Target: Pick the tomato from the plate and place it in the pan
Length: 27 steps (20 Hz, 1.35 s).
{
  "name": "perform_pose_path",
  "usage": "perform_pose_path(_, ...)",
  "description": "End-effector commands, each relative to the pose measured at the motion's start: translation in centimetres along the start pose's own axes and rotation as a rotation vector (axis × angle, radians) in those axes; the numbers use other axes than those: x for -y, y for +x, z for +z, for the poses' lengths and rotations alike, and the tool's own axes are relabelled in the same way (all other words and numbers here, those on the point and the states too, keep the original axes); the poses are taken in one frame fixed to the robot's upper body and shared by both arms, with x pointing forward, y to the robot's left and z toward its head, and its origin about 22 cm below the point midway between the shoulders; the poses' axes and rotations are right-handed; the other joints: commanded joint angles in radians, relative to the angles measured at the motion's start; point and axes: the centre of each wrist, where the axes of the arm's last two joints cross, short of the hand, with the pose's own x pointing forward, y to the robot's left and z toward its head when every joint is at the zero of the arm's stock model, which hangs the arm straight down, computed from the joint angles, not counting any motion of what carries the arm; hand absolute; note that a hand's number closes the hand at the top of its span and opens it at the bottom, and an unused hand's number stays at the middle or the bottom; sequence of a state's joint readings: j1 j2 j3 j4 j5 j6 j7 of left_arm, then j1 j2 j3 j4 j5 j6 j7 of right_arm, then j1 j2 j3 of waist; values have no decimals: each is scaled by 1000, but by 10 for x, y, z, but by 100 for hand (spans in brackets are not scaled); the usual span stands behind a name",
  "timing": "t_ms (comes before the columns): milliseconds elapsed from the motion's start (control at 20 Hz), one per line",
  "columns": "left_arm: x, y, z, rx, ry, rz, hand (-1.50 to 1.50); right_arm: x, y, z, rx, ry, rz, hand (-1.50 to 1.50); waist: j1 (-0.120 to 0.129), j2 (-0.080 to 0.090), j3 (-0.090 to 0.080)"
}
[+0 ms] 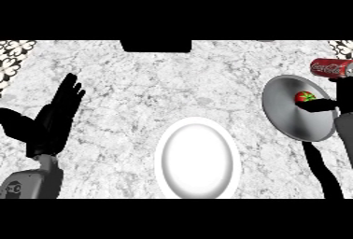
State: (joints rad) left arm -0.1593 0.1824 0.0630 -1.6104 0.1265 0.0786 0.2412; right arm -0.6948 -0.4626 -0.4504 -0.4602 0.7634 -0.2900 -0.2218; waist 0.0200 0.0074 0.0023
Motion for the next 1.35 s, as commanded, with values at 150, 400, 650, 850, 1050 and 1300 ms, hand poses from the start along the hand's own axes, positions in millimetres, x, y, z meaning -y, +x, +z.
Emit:
perform_pose_path(150,-8,1,6,-6,2,-1,0,38,-38,5,16,-123,-338,-150,-19,-8,-1)
perform_pose_path(400,1,-8,8,-2,39,-13,0,77,-89,28,38,-119,-537,-150,-42,-14,-2)
perform_pose_path(650,-10,5,1,-24,52,-18,0,122,-139,60,100,-69,-686,-150,-42,-12,-2)
perform_pose_path(850,0,11,7,-5,45,9,0,152,-168,90,124,-25,-691,-150,-31,-11,-2)
perform_pose_path(1050,5,-19,-6,-8,32,-14,0,156,-184,120,136,-37,-665,-150,-37,-10,-4)
perform_pose_path(1300,-18,-11,5,8,24,-6,0,140,-181,135,112,-64,-657,-150,-26,-9,-3)
